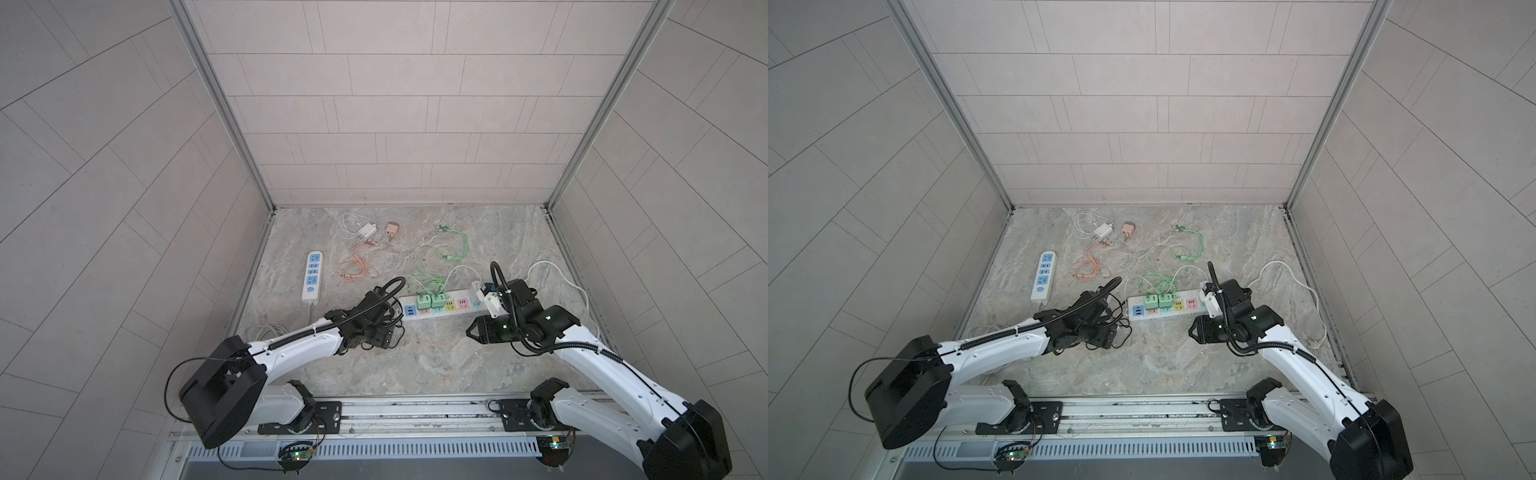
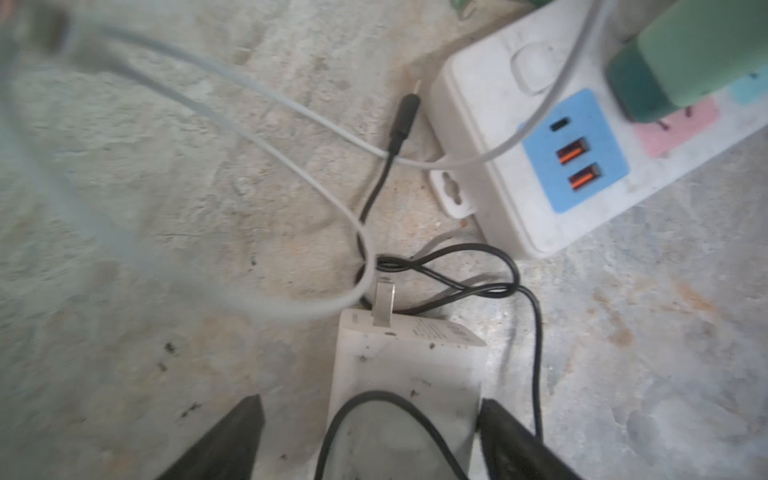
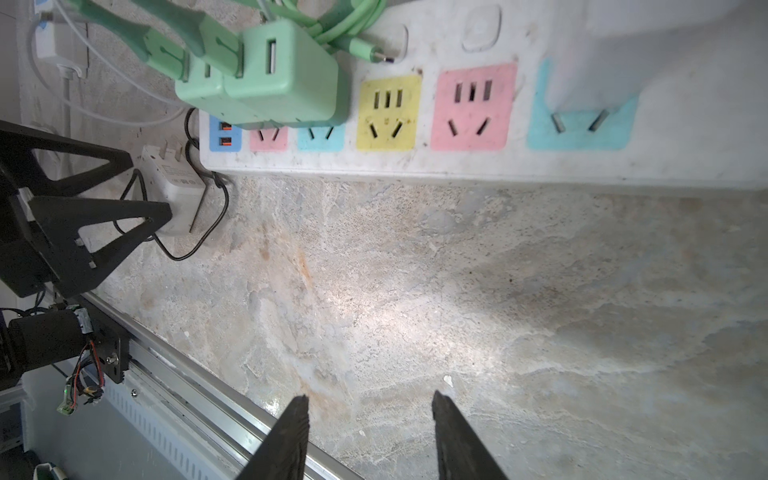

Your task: Insert the plug

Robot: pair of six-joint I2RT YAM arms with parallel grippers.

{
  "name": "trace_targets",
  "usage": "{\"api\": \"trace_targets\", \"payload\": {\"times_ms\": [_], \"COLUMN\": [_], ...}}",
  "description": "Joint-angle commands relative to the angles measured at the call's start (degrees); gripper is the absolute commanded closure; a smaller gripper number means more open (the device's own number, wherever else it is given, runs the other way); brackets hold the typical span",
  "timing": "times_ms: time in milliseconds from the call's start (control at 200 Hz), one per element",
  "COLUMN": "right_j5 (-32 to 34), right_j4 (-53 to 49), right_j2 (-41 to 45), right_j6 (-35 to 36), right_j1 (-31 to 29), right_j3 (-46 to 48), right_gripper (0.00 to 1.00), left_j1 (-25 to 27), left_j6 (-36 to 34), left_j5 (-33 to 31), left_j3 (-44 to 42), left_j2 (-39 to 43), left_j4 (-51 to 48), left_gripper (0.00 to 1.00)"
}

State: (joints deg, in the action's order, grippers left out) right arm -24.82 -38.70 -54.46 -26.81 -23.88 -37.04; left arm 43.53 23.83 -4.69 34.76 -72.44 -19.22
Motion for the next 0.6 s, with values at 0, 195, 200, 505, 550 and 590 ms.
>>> {"api": "trace_targets", "payload": {"times_ms": [0,195,200,505,550,590], "right_j5": [0.8,-0.2,-0.3,-2.6,-2.9,-3.3], "right_j4": [0.4,1.0,1.1,2.0,2.2,2.4], "right_j2": [1.5,1.5,1.5,2.0,2.1,2.2], "right_j6": [-0.1,0.2,0.1,0.4,0.4,0.4], "right_j1": [0.0,0.0,0.0,0.0,0.0,0.0], "right_j3": [0.2,0.4,0.4,0.7,0.8,0.8], "right_gripper": [0.51,0.51,0.51,0.51,0.51,0.51], "left_j1": [0.0,0.2,0.1,5.5,6.6,7.6], "left_j6": [4.6,9.3,9.5,24.1,28.1,31.0], "left_j5": [-7.5,-6.3,-6.3,-0.6,-0.4,-0.5], "left_j3": [2.7,1.8,1.8,-4.4,-6.3,-8.6], "left_j2": [4.9,13.8,13.9,18.1,19.2,20.0], "left_j4": [-6.5,-8.9,-9.0,-6.3,-2.9,0.7], "left_gripper": [0.00,0.00,0.00,0.00,0.00,0.00]}}
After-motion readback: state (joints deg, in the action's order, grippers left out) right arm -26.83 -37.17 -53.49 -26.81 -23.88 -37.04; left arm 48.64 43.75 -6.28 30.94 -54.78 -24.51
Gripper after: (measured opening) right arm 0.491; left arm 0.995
